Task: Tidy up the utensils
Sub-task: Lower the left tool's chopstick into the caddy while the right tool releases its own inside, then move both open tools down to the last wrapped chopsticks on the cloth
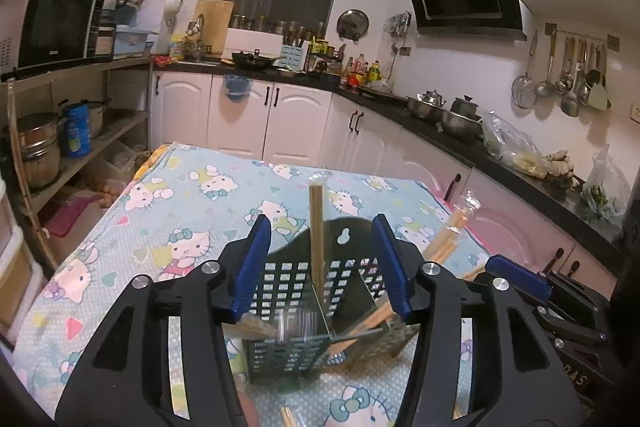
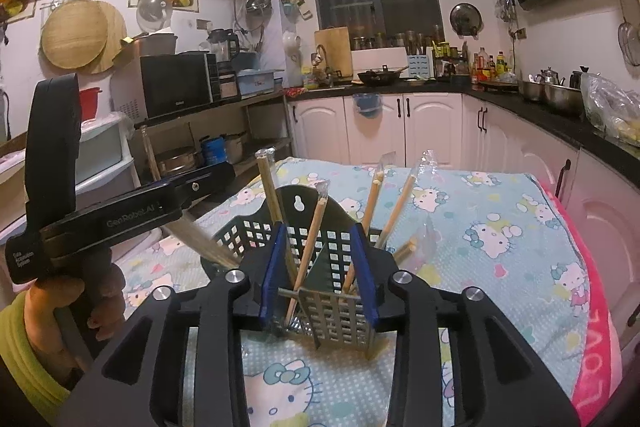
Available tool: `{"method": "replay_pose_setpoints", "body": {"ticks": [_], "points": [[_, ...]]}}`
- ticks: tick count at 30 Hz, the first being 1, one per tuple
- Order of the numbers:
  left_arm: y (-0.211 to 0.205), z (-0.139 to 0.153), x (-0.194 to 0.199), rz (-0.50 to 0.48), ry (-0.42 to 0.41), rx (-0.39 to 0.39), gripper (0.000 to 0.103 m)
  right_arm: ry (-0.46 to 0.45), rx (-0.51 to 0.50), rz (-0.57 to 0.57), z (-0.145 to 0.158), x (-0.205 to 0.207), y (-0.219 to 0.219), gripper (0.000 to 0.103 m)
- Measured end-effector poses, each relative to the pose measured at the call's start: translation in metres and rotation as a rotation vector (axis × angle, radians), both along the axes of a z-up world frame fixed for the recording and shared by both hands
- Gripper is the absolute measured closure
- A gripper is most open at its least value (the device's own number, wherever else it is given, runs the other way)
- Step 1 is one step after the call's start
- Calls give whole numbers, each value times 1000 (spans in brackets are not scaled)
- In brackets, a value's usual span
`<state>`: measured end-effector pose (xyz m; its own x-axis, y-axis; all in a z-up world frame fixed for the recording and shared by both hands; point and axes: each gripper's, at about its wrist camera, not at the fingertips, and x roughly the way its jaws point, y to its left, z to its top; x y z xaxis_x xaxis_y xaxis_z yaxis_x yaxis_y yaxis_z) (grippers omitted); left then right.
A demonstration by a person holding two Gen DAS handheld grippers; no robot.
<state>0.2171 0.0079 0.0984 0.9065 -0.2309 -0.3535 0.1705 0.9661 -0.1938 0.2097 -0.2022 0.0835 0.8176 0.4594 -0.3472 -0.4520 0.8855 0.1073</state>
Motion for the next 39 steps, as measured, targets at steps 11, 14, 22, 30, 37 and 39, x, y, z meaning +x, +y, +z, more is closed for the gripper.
{"method": "replay_pose_setpoints", "body": {"ticks": [11, 14, 22, 30, 37, 39], "points": [[6, 2, -18, -5, 40, -23, 36, 10, -27, 5, -3, -19, -8, 62], [4, 3, -24, -14, 46, -14, 27, 24, -24, 5, -6, -24, -11, 58], [4, -1, -43, -33, 84, -16, 14, 51, -21, 11, -13, -39, -20, 50], [14, -7, -61, -25, 93, -34, 12, 82, -26, -4, -22, -46, -27, 48], [19, -23, -76, -24, 135, -23, 12, 121, -45, -16, -32, -48, -33, 46], [19, -32, -76, -19, 158, -12, 12, 140, -50, -26, -37, -46, -35, 46]]}}
